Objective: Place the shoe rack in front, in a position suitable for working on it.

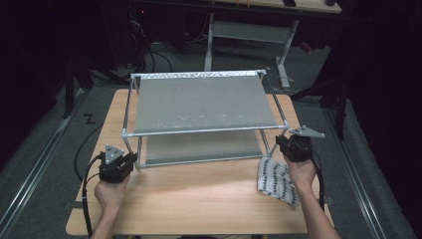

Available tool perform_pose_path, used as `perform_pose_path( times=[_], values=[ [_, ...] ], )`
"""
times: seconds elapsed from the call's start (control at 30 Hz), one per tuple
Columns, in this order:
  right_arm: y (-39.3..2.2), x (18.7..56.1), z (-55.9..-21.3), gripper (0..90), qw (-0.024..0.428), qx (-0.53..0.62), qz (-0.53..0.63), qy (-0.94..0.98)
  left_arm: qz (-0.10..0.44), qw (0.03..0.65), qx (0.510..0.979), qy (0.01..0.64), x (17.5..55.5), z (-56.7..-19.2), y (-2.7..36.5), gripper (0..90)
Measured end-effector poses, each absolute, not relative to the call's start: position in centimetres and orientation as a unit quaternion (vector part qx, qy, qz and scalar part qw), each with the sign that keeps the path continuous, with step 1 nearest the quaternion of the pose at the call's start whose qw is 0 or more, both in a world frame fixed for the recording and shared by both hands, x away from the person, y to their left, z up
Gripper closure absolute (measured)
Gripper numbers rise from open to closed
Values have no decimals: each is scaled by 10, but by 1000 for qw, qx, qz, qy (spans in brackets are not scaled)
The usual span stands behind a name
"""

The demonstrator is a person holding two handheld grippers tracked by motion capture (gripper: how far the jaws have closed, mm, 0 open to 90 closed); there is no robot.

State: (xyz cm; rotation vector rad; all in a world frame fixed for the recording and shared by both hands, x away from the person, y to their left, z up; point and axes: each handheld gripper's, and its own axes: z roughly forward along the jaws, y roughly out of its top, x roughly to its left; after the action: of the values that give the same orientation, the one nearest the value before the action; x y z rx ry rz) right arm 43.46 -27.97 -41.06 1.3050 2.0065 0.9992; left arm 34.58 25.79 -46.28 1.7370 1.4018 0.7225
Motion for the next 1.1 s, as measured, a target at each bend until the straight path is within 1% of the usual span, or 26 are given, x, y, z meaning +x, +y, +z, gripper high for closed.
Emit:
perform_pose_path(
  times=[0.33,0.6,0.67,0.7,0.87,1.0,1.1],
  values=[
    [-271,428,-412,810,267,467,380,752,295,380,663,574,357,-463,266,802],
    [-270,418,-414,811,269,460,388,752,297,375,659,581,357,-464,268,794],
    [-270,418,-414,811,269,460,389,751,292,369,660,586,356,-466,266,746],
    [-269,418,-414,811,270,461,388,751,289,368,660,588,355,-467,265,703],
    [-269,418,-414,812,270,462,388,750,280,361,666,590,339,-474,256,607],
    [-269,419,-414,812,271,462,388,750,268,353,683,580,330,-480,242,574],
    [-269,418,-415,812,272,464,388,748,250,346,703,569,332,-483,226,545]
  ],
)
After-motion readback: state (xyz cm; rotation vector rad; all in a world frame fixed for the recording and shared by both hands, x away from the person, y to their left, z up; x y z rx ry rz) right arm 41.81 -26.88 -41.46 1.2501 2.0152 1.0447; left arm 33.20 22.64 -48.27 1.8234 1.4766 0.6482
